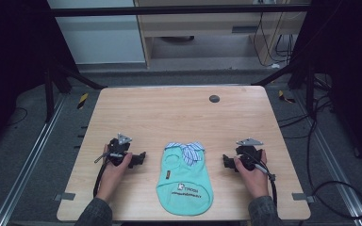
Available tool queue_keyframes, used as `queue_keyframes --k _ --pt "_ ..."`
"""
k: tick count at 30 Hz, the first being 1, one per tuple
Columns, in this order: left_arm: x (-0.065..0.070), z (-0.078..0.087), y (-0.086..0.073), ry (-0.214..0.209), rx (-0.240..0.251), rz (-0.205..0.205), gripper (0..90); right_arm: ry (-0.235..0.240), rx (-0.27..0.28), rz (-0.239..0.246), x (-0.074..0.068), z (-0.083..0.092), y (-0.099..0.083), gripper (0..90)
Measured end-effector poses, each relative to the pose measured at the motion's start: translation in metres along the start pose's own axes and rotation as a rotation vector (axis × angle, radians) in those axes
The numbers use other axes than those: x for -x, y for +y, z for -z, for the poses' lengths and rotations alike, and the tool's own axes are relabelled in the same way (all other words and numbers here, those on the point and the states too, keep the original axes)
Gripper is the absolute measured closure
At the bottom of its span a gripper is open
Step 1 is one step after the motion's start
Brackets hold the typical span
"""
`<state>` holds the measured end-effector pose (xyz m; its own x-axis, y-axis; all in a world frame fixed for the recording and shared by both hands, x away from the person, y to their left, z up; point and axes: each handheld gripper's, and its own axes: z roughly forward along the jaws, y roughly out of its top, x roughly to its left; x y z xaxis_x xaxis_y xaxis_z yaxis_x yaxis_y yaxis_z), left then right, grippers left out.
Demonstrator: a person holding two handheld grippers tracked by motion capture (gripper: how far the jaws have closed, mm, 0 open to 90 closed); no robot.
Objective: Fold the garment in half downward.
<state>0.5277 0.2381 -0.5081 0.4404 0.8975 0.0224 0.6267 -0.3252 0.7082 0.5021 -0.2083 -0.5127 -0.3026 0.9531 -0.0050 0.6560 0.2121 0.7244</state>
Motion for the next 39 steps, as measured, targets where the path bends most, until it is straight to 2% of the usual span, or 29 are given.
queue_keyframes --k 8,11,13,15,16,18,19,21,23,24,27,29,30,31,32,34,37,39 --pt "0.002 0.001 -0.001 0.013 0.001 0.006 0.0 -0.002 -0.002 -0.006 0.0 -0.002 0.002 0.5" --pt "0.003 0.003 -0.001 -0.004 0.002 0.001 0.8 -0.003 0.001 0.0 -0.002 -0.001 0.002 1.7" --pt "0.004 0.004 0.0 -0.019 0.016 0.005 3.9 0.004 0.008 0.004 -0.003 0.0 0.001 4.7" --pt "0.004 0.006 0.002 -0.015 0.021 -0.005 4.7 0.011 0.009 0.013 -0.005 0.002 0.002 12.2" --pt "0.003 0.007 0.004 -0.014 0.024 -0.016 5.6 0.01 0.012 0.016 -0.006 0.003 0.004 12.8" --pt "0.003 0.01 0.006 -0.019 0.032 -0.014 6.9 0.006 0.024 0.041 -0.011 0.003 0.009 19.9" --pt "0.003 0.01 0.006 -0.019 0.032 -0.014 7.4 0.006 0.024 0.041 -0.011 0.003 0.009 19.9" --pt "0.007 0.016 0.01 -0.028 0.05 -0.02 9.9 0.021 0.038 0.073 -0.023 0.008 0.017 24.4" --pt "0.009 0.017 0.012 -0.036 0.051 -0.025 10.7 0.028 0.044 0.084 -0.026 0.009 0.019 26.2" --pt "0.014 0.02 0.016 -0.051 0.047 -0.046 12.4 0.044 0.049 0.096 -0.034 0.014 0.023 29.6" --pt "0.019 0.023 0.023 -0.067 0.052 -0.059 13.8 0.071 0.054 0.119 -0.04 0.017 0.025 32.0" --pt "0.023 0.024 0.028 -0.09 0.057 -0.063 16.2 0.09 0.042 0.144 -0.045 0.018 0.029 37.1" --pt "0.025 0.024 0.032 -0.099 0.049 -0.066 17.2 0.109 0.021 0.162 -0.047 0.018 0.034 39.2" --pt "0.027 0.023 0.036 -0.109 0.04 -0.08 17.2 0.109 0.021 0.162 -0.047 0.018 0.034 39.2" --pt "0.032 0.02 0.044 -0.122 0.016 -0.097 18.6 0.12 -0.008 0.177 -0.049 0.016 0.041 43.0" --pt "0.037 0.017 0.056 -0.14 0.013 -0.119 24.0 0.149 -0.014 0.177 -0.049 0.014 0.049 49.0" --pt "0.044 0.01 0.072 -0.166 -0.006 -0.126 26.1 0.183 -0.023 0.166 -0.047 0.008 0.058 56.2" --pt "0.047 0.005 0.081 -0.167 -0.012 -0.135 29.4 0.202 -0.04 0.168 -0.046 0.003 0.062 60.1"
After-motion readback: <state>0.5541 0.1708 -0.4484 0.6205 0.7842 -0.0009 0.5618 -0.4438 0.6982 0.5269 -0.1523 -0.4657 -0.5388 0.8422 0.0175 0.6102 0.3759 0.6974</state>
